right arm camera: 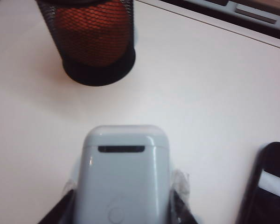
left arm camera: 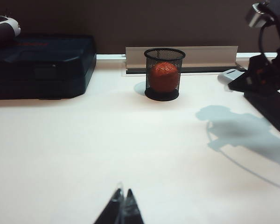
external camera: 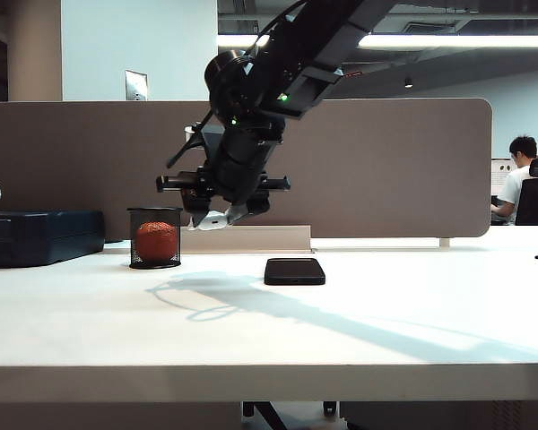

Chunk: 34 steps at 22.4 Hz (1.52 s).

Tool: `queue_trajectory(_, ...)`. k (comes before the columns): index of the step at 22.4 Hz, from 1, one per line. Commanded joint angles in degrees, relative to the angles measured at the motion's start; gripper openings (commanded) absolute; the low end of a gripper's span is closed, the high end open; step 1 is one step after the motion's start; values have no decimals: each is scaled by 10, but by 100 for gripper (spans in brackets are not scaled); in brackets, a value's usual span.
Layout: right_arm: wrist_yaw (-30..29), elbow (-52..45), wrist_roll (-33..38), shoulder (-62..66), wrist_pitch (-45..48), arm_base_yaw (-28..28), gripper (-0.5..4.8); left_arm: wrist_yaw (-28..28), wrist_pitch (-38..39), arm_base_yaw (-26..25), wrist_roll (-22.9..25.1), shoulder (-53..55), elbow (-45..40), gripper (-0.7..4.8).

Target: Find the wireless headphone case on the desktop and place it on the left side of the phone.

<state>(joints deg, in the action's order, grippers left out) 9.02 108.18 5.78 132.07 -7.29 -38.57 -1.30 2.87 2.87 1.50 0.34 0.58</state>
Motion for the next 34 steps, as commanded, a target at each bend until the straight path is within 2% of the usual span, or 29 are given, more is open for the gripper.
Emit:
queue_trajectory(1, 1, 2, 6, -10, -2, 7, 200, 0, -4, -1, 0, 0, 1, -5)
queue_trajectory(7, -1, 2, 63, -9, -20, 30, 200, 0, -4, -1, 0, 0, 1, -5)
queue_trajectory(17, -17, 2, 111, -1, -18, 39, 200, 0, -4, -1, 0, 0, 1, -5)
queue_trajectory(34, -68, 2, 141, 48, -18, 39, 201, 0, -3, -1, 0, 0, 1, -5)
